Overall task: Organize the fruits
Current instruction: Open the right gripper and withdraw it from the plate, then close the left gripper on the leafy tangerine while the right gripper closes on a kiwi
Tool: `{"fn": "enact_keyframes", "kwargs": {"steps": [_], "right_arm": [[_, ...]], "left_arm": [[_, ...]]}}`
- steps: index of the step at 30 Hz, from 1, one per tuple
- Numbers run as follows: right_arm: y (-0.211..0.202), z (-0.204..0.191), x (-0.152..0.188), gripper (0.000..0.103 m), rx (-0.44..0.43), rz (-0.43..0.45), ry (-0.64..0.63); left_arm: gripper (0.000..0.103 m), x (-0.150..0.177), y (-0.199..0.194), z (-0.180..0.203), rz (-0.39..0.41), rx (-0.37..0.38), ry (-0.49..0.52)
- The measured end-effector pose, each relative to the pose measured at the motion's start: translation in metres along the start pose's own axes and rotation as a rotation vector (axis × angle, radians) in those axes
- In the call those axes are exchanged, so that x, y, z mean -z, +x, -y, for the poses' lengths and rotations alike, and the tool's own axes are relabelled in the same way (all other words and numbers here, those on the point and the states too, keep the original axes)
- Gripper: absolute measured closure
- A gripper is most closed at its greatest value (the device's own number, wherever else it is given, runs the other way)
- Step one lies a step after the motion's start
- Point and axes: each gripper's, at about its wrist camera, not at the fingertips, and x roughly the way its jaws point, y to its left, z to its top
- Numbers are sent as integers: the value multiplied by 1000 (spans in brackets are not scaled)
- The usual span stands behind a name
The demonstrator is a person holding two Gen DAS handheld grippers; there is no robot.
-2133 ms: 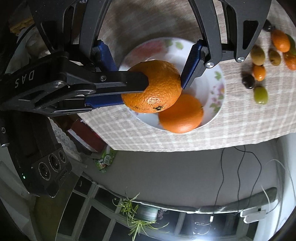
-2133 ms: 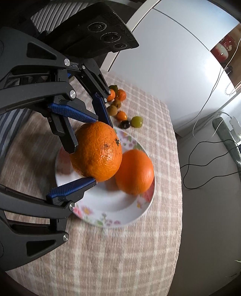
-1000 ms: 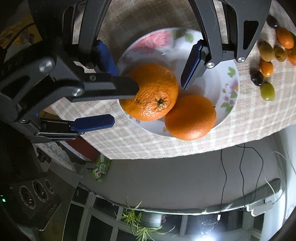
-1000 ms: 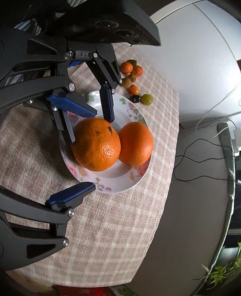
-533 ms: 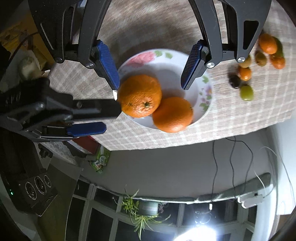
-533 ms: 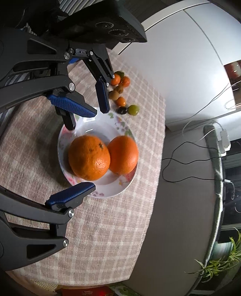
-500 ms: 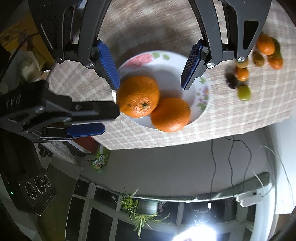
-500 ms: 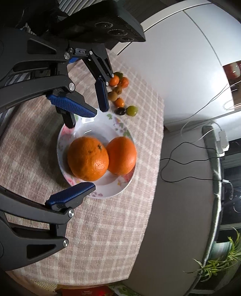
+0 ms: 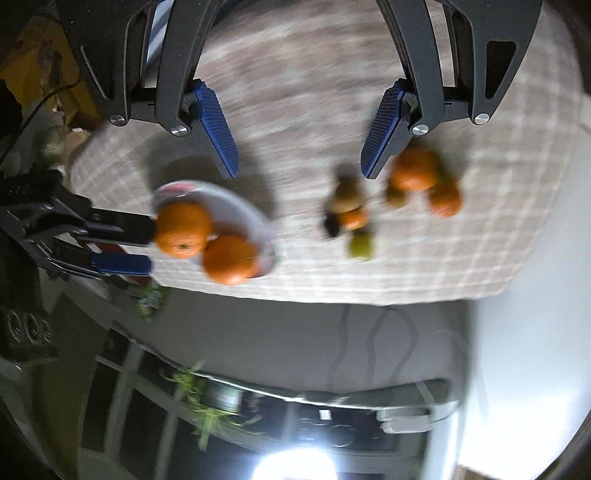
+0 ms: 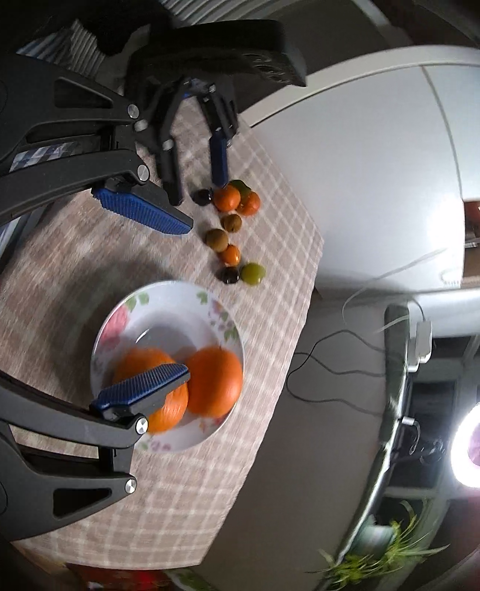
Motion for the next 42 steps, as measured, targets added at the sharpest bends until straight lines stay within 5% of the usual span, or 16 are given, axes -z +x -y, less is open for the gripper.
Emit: {"fn": "enact_keyframes", "kwargs": {"steps": [11, 20, 29, 42], "right_arm": [[35, -35, -8, 28, -63, -12, -40], [77, -51, -15, 35, -74, -96, -29], [120, -53, -22, 50, -81, -166, 51], [149, -52, -25, 51, -62, -216, 59]], "left_arm": [[45, 24, -17, -78, -2, -77, -165], [66, 23, -6, -91, -15, -28, -211], [66, 11, 11, -92, -29, 7, -244], [66, 6, 32, -91, -71, -1, -222]]}}
